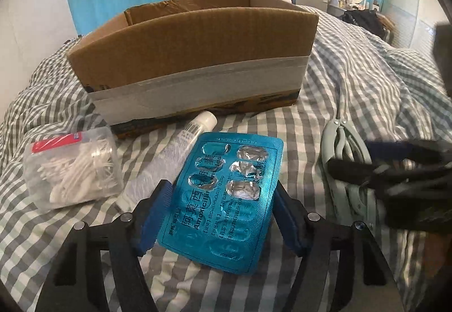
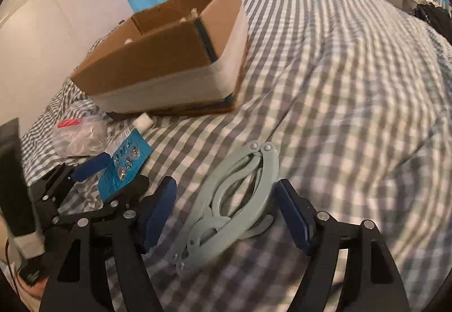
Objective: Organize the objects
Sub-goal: 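Grasp the grey-green clip with the right tool while the left tool grasps the blue blister pack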
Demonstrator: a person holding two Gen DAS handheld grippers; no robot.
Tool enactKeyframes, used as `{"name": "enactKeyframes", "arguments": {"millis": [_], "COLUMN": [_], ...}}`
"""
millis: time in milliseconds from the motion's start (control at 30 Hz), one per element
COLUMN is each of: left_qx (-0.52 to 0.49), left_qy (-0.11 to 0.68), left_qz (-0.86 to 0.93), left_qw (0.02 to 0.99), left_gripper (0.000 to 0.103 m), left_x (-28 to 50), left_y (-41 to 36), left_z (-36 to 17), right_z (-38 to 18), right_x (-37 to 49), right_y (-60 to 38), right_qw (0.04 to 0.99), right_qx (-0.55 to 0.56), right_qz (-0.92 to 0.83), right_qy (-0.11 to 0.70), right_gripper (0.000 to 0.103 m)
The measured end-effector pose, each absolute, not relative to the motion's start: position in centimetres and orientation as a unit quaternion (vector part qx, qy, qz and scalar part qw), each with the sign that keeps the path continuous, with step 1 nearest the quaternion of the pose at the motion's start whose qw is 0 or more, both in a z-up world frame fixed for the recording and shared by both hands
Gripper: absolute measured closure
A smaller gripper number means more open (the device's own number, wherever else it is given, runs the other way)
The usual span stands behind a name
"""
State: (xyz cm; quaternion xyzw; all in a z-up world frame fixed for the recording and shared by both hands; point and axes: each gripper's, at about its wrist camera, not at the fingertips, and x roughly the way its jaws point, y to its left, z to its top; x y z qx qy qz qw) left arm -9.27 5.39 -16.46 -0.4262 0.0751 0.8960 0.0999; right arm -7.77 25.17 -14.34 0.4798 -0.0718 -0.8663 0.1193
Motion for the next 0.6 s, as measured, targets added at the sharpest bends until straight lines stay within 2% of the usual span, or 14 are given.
{"name": "enactKeyframes", "arguments": {"millis": [100, 167, 200, 233, 433, 600], "left_qx": [-0.425, -0.427, -0.427, -0.426, -0.413, -0.394], "left_qy": [0.076, 0.051, 0.047, 0.047, 0.034, 0.025], "left_qz": [0.897, 0.897, 0.898, 0.899, 0.906, 0.915], "left_qw": [0.095, 0.097, 0.094, 0.09, 0.087, 0.083], "left_gripper": [0.033, 0.033, 0.033, 0.033, 0.033, 0.033], "left_x": [-8.6, -8.2, -8.0, -7.8, -6.8, -6.1], "left_y": [4.5, 3.5, 3.1, 2.8, 2.4, 2.3], "left_z": [-16.1, -15.7, -15.6, -15.5, -14.0, -12.1], "right_z": [-15.5, -15.4, -15.3, -15.2, -13.4, -10.5], "right_x": [-7.7, -7.4, -7.3, -7.1, -5.2, -3.9], "right_y": [24.2, 23.9, 23.7, 23.6, 23.6, 23.0], "right_qw": [0.101, 0.093, 0.09, 0.086, 0.09, 0.095], "right_qx": [0.495, 0.488, 0.485, 0.482, 0.45, 0.417], "right_qz": [-0.861, -0.866, -0.868, -0.871, -0.887, -0.903], "right_qy": [-0.058, -0.055, -0.049, -0.041, -0.046, -0.029], "right_gripper": [0.032, 0.042, 0.055, 0.074, 0.089, 0.09]}}
